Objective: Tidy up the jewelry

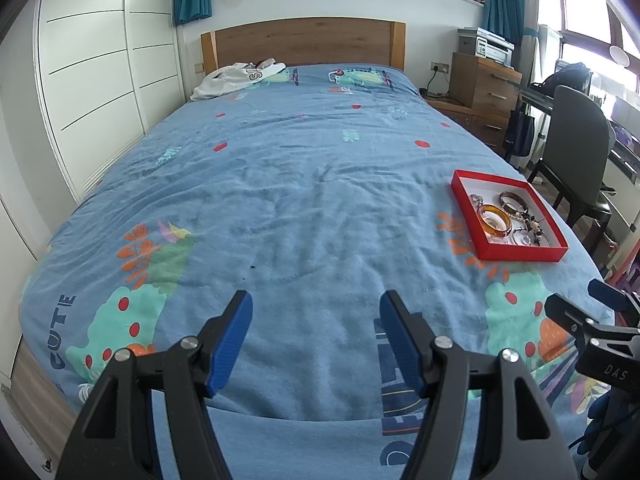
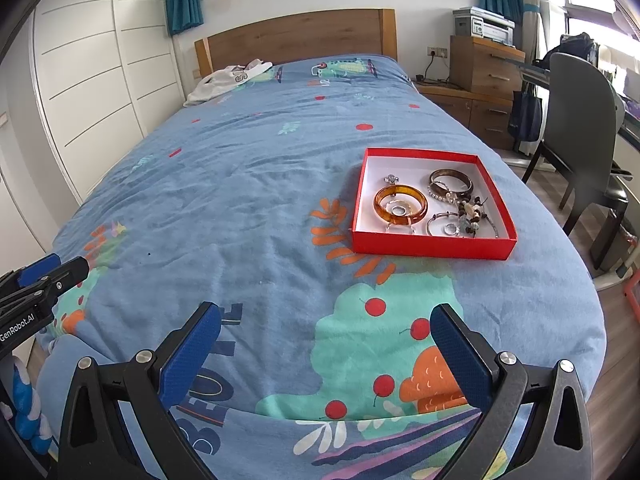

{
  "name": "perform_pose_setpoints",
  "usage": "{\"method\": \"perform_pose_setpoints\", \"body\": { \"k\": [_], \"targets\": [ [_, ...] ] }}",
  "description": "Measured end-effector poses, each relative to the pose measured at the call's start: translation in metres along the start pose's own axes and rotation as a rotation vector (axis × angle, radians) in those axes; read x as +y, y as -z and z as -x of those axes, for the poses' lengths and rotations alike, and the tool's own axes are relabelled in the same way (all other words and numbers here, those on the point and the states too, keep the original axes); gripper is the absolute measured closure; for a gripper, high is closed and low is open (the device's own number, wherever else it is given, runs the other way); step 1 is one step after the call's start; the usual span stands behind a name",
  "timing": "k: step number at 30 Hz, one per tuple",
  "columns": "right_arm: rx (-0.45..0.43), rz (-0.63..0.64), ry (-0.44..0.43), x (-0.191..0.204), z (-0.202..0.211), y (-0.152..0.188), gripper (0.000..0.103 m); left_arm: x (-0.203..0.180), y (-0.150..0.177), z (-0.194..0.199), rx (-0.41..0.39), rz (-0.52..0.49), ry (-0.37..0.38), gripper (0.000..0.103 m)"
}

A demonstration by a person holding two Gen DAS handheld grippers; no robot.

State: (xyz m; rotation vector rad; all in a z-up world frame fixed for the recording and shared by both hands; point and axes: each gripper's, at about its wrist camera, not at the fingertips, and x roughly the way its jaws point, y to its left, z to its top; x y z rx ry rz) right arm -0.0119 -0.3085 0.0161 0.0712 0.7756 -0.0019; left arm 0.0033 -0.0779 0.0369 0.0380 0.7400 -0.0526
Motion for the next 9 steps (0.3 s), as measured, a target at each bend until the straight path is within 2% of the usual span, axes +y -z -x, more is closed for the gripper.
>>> {"method": "perform_pose_setpoints", "body": {
  "k": [9],
  "targets": [
    [0.002,0.002,0.001,-0.0001,-0.0011,0.0008,0.001,-0.0045,0.0023,0.0000,-0.003,-0.010,0.012,0.039]
  ]
}}
